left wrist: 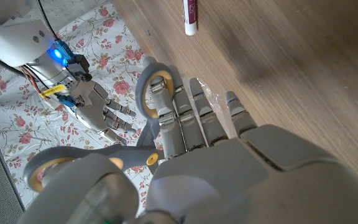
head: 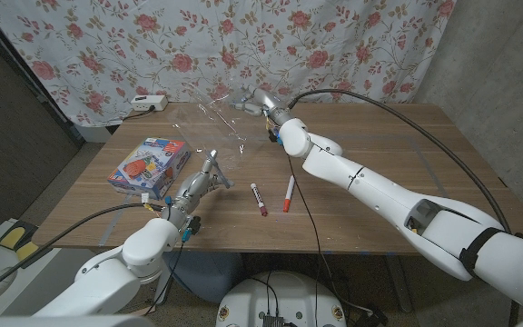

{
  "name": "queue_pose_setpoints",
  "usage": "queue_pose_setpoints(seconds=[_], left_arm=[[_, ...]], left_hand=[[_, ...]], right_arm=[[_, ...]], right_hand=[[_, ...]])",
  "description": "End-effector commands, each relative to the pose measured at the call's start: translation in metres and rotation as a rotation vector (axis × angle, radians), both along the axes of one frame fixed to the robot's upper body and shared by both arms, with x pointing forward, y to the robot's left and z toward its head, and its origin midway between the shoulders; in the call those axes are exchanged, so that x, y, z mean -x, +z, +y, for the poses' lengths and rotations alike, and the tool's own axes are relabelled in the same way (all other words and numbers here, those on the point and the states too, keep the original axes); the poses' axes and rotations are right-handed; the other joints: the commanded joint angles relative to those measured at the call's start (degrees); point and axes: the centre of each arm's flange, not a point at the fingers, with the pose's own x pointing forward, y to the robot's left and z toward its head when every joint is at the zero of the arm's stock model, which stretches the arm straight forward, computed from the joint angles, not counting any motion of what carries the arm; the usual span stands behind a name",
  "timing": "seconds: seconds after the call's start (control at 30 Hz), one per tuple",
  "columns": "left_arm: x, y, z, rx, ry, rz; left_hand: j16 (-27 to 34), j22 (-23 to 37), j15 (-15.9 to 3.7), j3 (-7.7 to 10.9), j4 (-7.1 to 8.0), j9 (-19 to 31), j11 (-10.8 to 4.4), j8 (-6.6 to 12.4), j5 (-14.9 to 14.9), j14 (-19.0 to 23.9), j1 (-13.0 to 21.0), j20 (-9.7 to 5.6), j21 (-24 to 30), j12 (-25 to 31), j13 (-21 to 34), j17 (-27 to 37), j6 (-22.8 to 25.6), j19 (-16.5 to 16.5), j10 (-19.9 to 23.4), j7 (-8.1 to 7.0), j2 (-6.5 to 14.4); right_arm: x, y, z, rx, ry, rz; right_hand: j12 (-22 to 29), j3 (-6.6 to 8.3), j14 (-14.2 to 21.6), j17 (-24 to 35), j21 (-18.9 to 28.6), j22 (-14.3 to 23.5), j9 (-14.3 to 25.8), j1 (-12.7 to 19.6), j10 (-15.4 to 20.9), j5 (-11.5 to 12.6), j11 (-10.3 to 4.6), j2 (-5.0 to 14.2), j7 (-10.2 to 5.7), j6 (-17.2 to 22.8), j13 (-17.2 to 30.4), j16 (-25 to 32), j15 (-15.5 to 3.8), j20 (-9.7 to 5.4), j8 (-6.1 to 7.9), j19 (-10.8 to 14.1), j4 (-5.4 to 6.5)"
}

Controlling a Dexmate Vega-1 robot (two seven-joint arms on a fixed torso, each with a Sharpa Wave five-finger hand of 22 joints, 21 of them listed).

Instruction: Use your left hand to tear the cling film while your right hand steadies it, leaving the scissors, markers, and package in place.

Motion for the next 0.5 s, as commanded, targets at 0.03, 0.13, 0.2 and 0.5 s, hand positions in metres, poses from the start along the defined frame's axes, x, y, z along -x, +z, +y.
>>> queue_pose_setpoints(seconds=[0.03, 0.13, 0.2, 0.5], left_arm=[[0.0021, -0.0025, -0.0014, 0.01, 0.0, 0.003], [0.0029, -0.0033, -0.0016, 0.013, 0.002, 0.005], [0.0033, -0.0037, -0.0017, 0.013, 0.003, 0.006], [0.0028, -0.0033, -0.0002, 0.019, 0.02, -0.002]], left_hand=[[0.54, 0.1, 0.03, -2.14, 1.73, 0.05, -0.24, 0.04, 0.34, -0.04, 0.15, 0.2, 0.0, 0.04, 0.13, 0.23, -0.14, -0.24, 0.59, 0.81, 0.42], [0.56, 0.1, 0.09, -2.2, 1.76, 0.04, -0.49, -0.04, 0.39, -0.03, 0.22, 0.2, 0.01, -0.01, 0.11, 0.24, -0.17, -0.24, 0.63, 0.63, 0.49], [0.56, 0.1, 0.06, -2.23, 1.78, 0.08, -0.4, -0.03, 0.41, -0.05, 0.25, 0.2, 0.02, 0.0, 0.13, 0.24, -0.15, -0.23, 0.69, 0.73, 0.52], [0.65, 0.1, -0.01, -2.37, 1.84, 0.19, -0.28, -0.1, 0.5, 0.11, 0.41, 0.2, 0.05, -0.04, 0.16, 0.24, -0.1, -0.19, 0.84, 0.79, 0.65]], right_arm=[[-0.0021, -0.007, 0.0109, 0.053, -0.054, -0.04], [-0.0034, -0.0079, 0.0124, 0.066, -0.065, -0.037], [-0.0041, -0.0084, 0.0136, 0.076, -0.07, -0.044], [-0.0101, -0.0139, 0.0188, 0.092, -0.082, -0.036]], right_hand=[[-0.41, -0.04, 0.23, 0.16, 0.18, 0.05, 0.04, -0.37, 0.17, 0.01, 0.87, -0.64, 0.48, 0.27, -0.03, 0.34, 0.35, 0.21, 0.1, 0.49, 0.33], [-0.95, -0.11, 0.22, 0.15, 0.16, 0.06, 0.04, -0.58, -0.55, -0.03, 1.45, -0.74, 0.56, 0.12, -0.21, 0.38, 0.43, 0.32, 0.0, 0.62, 0.42], [-1.07, -0.13, 0.19, 0.15, 0.15, 0.06, 0.04, -0.67, -0.63, -0.05, 1.52, -0.75, 0.59, 0.04, -0.27, 0.39, 0.62, 0.35, -0.04, 0.64, 0.46], [-1.41, -0.12, 0.11, 0.11, 0.09, 0.06, 0.05, -0.79, -0.49, -0.08, 1.48, -0.77, 0.66, -0.03, -0.54, 0.44, 0.8, 0.4, -0.11, 0.71, 0.51]])
